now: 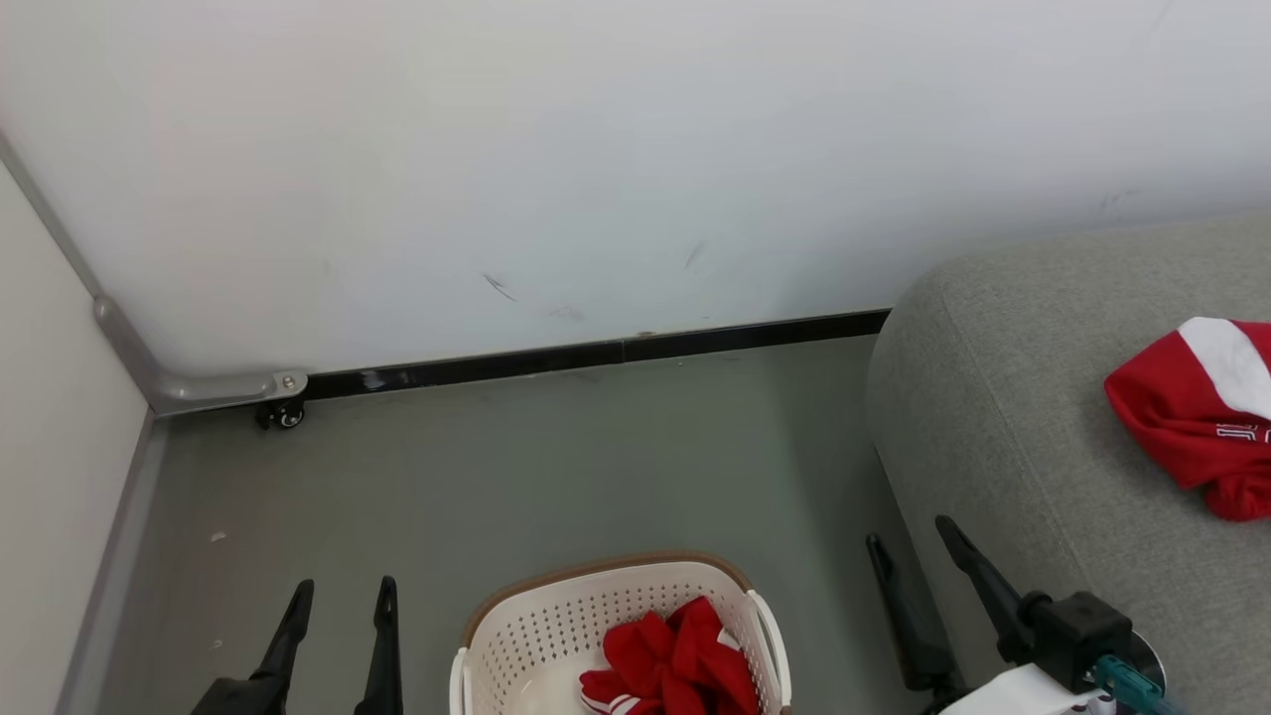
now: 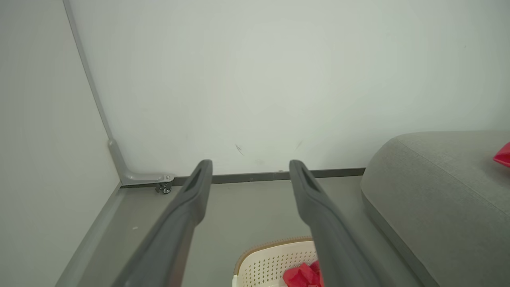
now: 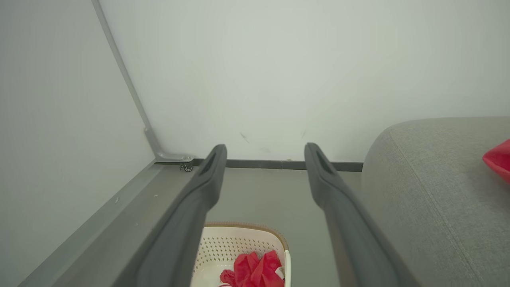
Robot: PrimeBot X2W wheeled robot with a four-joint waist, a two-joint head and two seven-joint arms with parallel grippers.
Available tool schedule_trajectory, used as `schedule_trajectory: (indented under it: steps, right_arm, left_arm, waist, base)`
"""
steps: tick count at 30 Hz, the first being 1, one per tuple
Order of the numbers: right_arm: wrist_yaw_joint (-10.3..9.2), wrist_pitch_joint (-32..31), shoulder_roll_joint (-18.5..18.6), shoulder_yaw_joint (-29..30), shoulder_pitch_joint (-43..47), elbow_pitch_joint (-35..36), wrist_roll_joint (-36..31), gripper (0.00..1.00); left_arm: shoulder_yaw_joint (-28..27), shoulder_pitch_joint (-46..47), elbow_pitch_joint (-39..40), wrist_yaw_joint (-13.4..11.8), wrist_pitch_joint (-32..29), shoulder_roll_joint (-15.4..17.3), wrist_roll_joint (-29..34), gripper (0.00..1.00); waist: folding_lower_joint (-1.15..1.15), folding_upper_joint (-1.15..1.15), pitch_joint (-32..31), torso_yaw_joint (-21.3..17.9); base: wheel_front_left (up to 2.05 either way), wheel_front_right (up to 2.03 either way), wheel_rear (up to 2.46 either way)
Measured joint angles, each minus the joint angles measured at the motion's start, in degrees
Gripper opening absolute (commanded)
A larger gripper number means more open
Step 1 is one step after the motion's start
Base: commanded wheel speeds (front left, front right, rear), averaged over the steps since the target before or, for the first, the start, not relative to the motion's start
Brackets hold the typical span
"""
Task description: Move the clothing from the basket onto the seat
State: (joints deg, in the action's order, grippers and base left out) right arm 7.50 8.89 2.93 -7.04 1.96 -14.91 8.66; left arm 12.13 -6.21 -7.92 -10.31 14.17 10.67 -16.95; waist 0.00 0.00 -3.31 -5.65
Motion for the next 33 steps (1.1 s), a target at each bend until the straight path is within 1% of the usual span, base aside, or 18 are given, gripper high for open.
schedule_trajectory:
  steps: [16, 33]
  right_arm:
    - [0.0, -0.9, -0.1, 1.2, 0.7, 2.5, 0.0, 1.0]
    - [0.0, -1.6, -0.1, 1.4, 0.7, 4.2, 0.0, 1.0]
  left_arm:
    - [0.9, 0.5, 0.0, 1.3, 0.0, -0.1, 0.6, 1.0]
    - [1.2, 1.9, 0.0, 1.8, 0.0, -0.4, 1.5, 1.0]
  waist:
    - [0.0, 0.0, 1.6, -2.2]
    - [0.0, 0.0, 2.8, -5.6]
  base:
    - [0.0, 0.0, 0.0]
    - [0.0, 0.0, 0.0]
